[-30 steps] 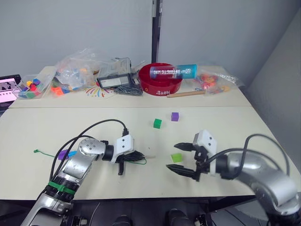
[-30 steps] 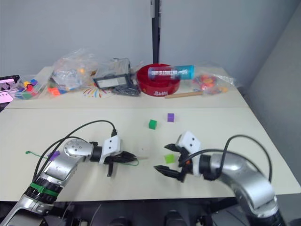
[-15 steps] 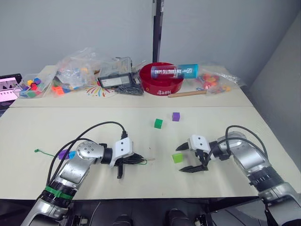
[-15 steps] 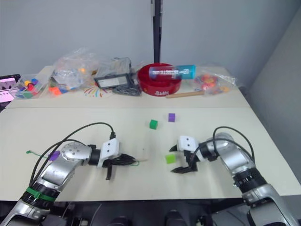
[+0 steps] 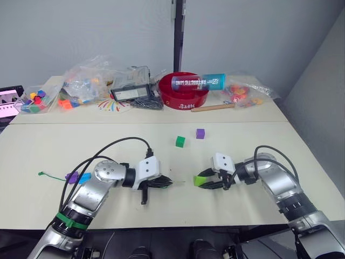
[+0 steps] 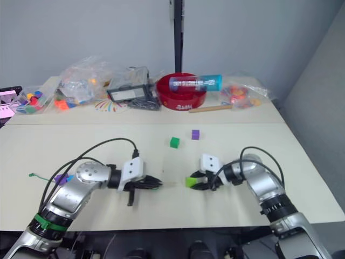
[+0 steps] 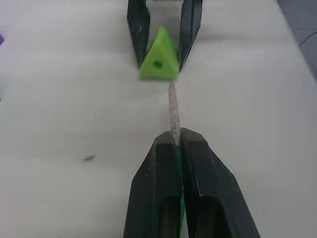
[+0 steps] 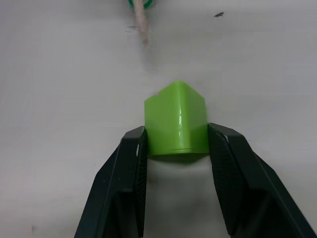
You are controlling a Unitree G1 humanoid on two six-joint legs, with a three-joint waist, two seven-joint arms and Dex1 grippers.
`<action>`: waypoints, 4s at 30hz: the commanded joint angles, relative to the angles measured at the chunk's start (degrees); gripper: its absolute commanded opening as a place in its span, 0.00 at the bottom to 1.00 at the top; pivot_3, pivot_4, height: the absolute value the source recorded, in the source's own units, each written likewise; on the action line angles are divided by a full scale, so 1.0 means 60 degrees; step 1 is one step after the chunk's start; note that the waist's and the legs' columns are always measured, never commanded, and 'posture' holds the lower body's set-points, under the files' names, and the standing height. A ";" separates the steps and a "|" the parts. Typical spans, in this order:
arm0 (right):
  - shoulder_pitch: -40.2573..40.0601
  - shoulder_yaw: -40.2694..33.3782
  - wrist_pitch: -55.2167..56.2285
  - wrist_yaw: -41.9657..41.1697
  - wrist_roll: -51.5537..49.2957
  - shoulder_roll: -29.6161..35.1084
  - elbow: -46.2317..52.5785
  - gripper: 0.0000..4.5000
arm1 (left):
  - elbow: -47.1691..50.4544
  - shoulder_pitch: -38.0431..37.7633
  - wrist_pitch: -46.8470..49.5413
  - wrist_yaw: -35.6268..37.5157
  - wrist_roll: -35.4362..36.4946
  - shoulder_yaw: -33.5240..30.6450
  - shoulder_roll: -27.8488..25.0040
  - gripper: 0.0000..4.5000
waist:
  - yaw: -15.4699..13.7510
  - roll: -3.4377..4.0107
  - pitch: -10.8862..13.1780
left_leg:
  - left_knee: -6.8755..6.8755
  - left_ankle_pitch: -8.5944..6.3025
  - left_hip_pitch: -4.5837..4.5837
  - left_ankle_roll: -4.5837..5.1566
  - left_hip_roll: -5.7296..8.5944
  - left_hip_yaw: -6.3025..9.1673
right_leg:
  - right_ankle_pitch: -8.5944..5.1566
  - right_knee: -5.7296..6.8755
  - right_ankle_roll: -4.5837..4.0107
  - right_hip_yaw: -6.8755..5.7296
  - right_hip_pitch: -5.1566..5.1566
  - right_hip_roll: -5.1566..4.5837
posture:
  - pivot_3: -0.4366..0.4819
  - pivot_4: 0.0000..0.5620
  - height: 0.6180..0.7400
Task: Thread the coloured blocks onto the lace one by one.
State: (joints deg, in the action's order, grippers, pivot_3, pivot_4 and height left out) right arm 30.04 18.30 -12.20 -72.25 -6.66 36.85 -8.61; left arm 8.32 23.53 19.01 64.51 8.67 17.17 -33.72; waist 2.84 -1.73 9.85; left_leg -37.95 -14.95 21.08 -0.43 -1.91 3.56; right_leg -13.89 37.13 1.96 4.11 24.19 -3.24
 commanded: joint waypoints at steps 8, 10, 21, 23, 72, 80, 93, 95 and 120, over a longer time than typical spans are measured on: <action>-0.0314 0.0566 -0.1207 -0.0108 0.0437 0.0278 0.1417 0.29 | 0.0025 0.0410 -0.0002 -0.0162 -0.0247 0.0263 0.0092 0.00 | -0.0049 0.0001 0.0000 | 0.0000 0.0000 0.0001 0.0000 0.0003 0.0001 | -0.0001 -0.0003 0.0001 -0.0002 -0.0001 -0.0003 | 0.48 0.27 0.92; -0.0220 0.0623 -0.1375 -0.0130 0.0491 0.0360 0.1524 0.29 | 0.0034 0.0422 0.0003 -0.0130 -0.0237 0.0281 0.0089 0.00 | -0.0063 0.0001 0.0000 | 0.0000 0.0000 0.0003 0.0000 0.0004 0.0001 | -0.0001 -0.0006 0.0002 -0.0002 -0.0001 -0.0004 | 0.48 0.27 0.92; 0.0153 0.0968 -0.2244 0.0132 0.0961 0.0431 0.1790 0.29 | 0.0109 0.0676 0.0302 -0.0162 -0.0430 0.0585 0.0074 0.00 | -0.0070 0.0000 0.0000 | -0.0001 0.0000 0.0003 0.0000 0.0006 0.0001 | -0.0001 -0.0007 0.0002 -0.0003 -0.0003 -0.0006 | 0.48 0.27 0.92; 0.0114 0.0991 -0.2333 0.0176 0.0957 0.0407 0.1865 0.29 | 0.0167 0.0658 0.0410 -0.0141 -0.0429 0.0608 0.0041 0.00 | -0.0068 0.0000 0.0000 | -0.0002 0.0000 0.0003 0.0000 0.0006 0.0002 | -0.0001 -0.0007 0.0002 -0.0003 -0.0004 -0.0006 | 0.48 0.27 0.92; -0.0220 0.1039 -0.4222 0.0528 0.0535 0.0322 0.3507 0.29 | -0.0274 0.1142 0.0553 -0.0153 -0.0818 0.1121 0.1150 0.00 | -0.0189 0.0000 -0.0004 | -0.0056 0.0000 0.0008 0.0000 0.0015 0.0007 | 0.0009 -0.0006 0.0019 -0.0004 -0.0027 -0.0010 | 0.48 0.27 0.92; -0.0432 0.1174 -0.4372 0.0659 0.0611 0.0352 0.3704 0.59 | -0.0174 0.0991 0.0480 0.0091 -0.0782 0.0966 0.0715 0.00 | -0.0108 0.0000 -0.0004 | -0.0055 -0.0001 0.0008 0.0002 0.0012 0.0008 | 0.0008 -0.0005 0.0019 -0.0004 -0.0024 -0.0007 | 0.48 0.27 0.92; -0.0478 0.0993 -0.4332 0.1004 0.0465 0.0246 0.3641 0.95 | 0.0114 0.0859 0.0527 0.0082 -0.0694 0.0904 0.0513 0.00 | -0.0028 0.0000 -0.0004 | -0.0054 -0.0001 0.0007 0.0002 0.0008 0.0009 | 0.0010 -0.0001 0.0016 -0.0003 -0.0021 -0.0002 | 0.48 0.27 0.92; -0.0592 0.0815 -0.4257 0.1121 0.0356 0.0240 0.3646 0.95 | 0.0180 0.0835 0.0534 0.0097 -0.0657 0.0849 0.0415 0.00 | -0.0034 0.0000 -0.0004 | -0.0055 -0.0001 0.0007 0.0002 0.0009 0.0009 | 0.0010 -0.0001 0.0016 -0.0003 -0.0021 -0.0002 | 0.48 0.27 0.92; -0.4072 -0.2264 -0.2460 0.2672 -0.2096 -0.0518 0.4924 0.95 | 0.0639 0.0556 0.0780 0.0424 0.0779 -0.0252 -0.0377 0.00 | -0.0078 0.0000 -0.0002 | -0.0053 -0.0002 0.0026 0.0002 0.0010 0.0010 | 0.0008 -0.0008 0.0020 -0.0004 -0.0008 -0.0005 | 0.48 0.27 0.92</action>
State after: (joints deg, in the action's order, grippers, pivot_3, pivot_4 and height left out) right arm 5.99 5.63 -29.00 -56.18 -18.12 33.79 19.10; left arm 11.60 26.13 24.57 66.96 12.40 16.53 -36.00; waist 2.37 -1.73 9.84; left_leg -38.27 -14.97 21.24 -0.42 -1.85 3.61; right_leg -13.84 37.08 2.09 4.08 24.15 -3.27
